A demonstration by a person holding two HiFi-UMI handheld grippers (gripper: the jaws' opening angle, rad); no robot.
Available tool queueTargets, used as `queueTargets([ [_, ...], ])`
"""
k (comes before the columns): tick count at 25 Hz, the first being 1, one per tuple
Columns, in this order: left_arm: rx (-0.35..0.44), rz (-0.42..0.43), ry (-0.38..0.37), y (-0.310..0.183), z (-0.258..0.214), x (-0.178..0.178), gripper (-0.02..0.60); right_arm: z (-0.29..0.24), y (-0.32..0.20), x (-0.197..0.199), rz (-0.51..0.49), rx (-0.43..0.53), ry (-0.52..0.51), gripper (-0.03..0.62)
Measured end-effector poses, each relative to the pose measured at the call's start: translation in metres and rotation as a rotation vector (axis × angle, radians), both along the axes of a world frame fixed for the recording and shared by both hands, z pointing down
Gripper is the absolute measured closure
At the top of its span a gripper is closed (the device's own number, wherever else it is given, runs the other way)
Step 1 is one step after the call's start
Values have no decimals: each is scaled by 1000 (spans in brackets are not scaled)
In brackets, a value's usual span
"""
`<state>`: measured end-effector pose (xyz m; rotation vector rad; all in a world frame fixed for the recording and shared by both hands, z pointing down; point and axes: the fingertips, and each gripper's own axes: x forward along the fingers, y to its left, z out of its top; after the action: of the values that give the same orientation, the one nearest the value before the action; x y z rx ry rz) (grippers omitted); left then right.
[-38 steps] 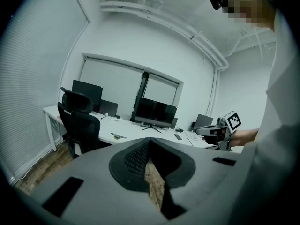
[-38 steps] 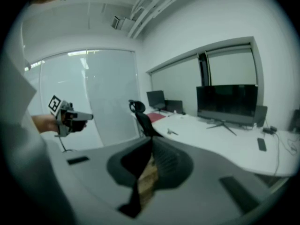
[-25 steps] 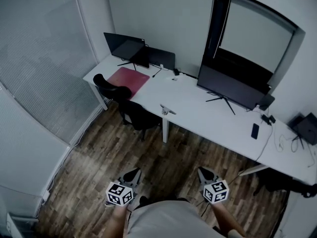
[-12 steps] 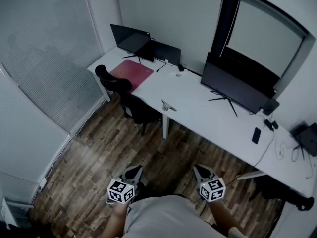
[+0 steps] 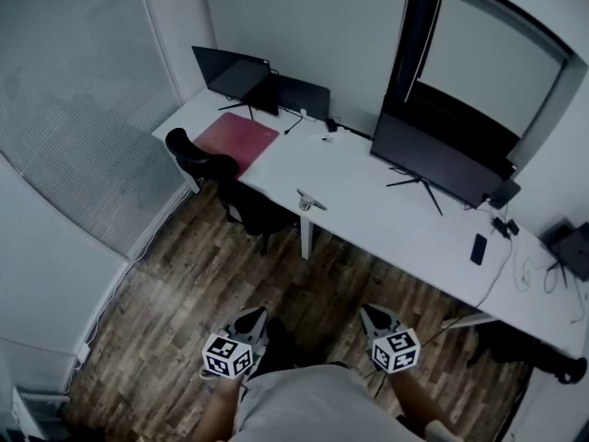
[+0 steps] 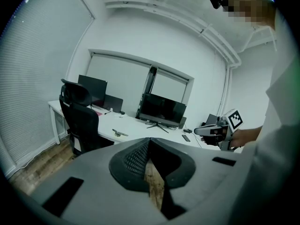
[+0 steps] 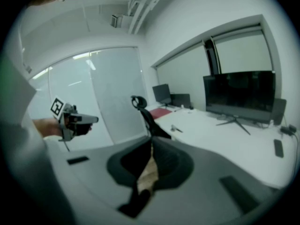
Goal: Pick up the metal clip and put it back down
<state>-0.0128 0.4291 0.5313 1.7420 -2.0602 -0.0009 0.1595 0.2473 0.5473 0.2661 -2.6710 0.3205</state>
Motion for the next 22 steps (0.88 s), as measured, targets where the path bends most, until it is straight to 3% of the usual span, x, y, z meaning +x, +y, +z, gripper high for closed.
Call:
queueTargets([
  [22,-27,218,52,-70,14,-179,549,5,-27,-146,169,3,90,559],
])
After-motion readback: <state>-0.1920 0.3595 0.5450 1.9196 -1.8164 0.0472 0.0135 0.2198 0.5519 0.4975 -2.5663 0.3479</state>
